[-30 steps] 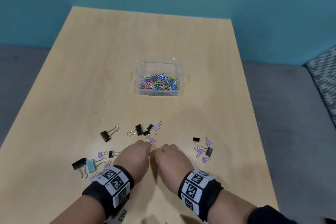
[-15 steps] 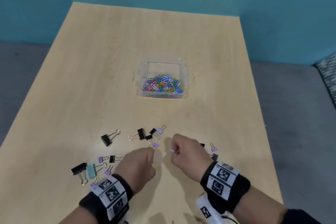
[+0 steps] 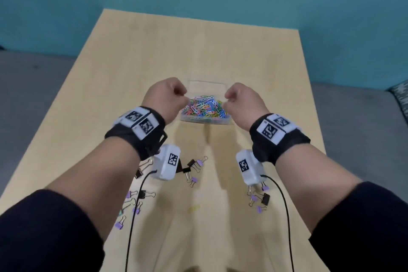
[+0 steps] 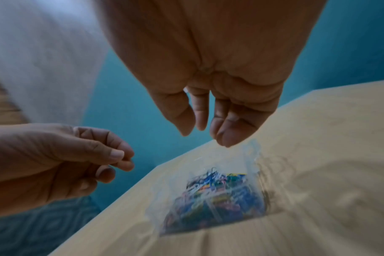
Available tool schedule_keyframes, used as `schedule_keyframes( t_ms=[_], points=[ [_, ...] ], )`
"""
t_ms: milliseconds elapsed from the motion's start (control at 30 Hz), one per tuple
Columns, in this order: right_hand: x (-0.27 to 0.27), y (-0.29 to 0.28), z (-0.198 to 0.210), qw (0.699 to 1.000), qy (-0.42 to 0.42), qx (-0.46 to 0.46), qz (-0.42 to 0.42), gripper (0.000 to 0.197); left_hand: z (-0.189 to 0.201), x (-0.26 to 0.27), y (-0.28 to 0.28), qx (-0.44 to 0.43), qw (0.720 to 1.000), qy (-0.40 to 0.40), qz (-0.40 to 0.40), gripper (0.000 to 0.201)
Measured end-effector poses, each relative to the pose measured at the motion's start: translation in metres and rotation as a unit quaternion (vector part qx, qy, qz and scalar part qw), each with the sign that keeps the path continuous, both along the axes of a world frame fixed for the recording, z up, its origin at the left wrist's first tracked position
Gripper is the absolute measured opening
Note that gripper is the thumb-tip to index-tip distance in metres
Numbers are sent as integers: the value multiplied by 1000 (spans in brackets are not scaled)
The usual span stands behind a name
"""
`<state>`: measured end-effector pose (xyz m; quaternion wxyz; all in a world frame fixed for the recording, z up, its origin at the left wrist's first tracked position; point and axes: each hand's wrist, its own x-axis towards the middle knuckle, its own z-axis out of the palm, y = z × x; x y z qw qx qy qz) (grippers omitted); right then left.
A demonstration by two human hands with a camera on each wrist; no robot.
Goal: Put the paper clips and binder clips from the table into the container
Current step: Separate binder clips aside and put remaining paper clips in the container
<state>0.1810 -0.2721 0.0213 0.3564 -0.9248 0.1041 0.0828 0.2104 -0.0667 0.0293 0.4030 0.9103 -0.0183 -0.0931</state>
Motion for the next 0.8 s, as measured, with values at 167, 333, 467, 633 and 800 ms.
schedule_keyframes(
  t_ms=[167, 333, 467, 633, 800],
  points=[
    [-100, 20, -23, 984, 43, -38, 171, 16, -21, -98, 33, 90, 992, 59, -60, 7],
    [-182, 35, -49, 959, 97, -70, 258, 8, -62, -196, 25, 144, 969, 135, -151, 15],
    [-193, 40, -56, 967, 54, -75, 239, 16, -76, -218, 12, 164, 972, 83, -149, 7],
    [-170, 58, -64, 960, 50, -111, 251, 16, -80, -218, 6, 188, 966, 77, -160, 17],
    [-165, 65, -62, 952, 87, -130, 263, 15, -75, -215, 9, 200, 959, 91, -178, 16]
  ],
)
